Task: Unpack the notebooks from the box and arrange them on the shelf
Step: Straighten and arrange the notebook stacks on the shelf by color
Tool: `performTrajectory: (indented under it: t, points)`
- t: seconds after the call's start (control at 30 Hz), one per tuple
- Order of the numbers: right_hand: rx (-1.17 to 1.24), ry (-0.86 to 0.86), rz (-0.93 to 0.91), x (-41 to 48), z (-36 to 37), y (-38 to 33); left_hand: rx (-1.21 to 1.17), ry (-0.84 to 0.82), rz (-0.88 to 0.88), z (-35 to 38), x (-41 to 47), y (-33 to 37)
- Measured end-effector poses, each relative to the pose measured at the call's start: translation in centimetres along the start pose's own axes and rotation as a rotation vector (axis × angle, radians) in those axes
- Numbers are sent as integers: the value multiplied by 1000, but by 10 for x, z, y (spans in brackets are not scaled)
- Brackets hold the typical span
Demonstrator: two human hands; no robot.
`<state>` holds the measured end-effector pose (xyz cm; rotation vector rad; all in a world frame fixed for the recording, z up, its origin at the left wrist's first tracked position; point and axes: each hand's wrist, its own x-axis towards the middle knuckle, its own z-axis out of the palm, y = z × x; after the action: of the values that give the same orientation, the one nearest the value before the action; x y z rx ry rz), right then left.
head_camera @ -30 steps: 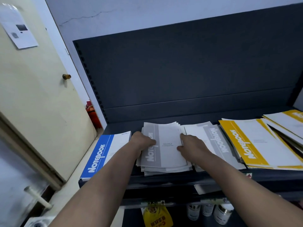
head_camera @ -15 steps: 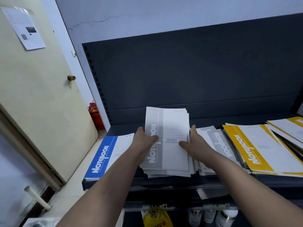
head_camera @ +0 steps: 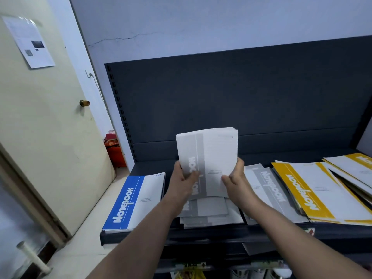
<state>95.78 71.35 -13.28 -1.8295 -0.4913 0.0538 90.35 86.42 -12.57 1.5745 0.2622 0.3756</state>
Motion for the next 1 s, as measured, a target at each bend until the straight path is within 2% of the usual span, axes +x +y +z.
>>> performTrajectory:
  t: [0.17, 0.37, 0.6, 0.7, 0.8, 0.87, 1.0]
  points:
    - [55, 47, 16, 1, 3, 0, -8, 18, 23, -3, 5, -1]
    - [-128, 5, 84, 4, 10, 9, 57, 27, -9, -8, 6, -6]
    - [-220, 26, 28, 9, 7, -3, 111, 89, 33, -9, 12, 2]
    - [-265, 62, -58, 12, 3, -12, 176, 159, 26, -11, 19, 8]
    - [-444, 64, -86, 14, 0, -18, 233, 184, -31, -12, 28, 16]
    - [-551, 26, -51, 14, -3, -20, 284, 165, -52, -11, 32, 19]
    - [-604, -27, 90, 19, -17, -23, 364, 116, -62, 4, 40, 21]
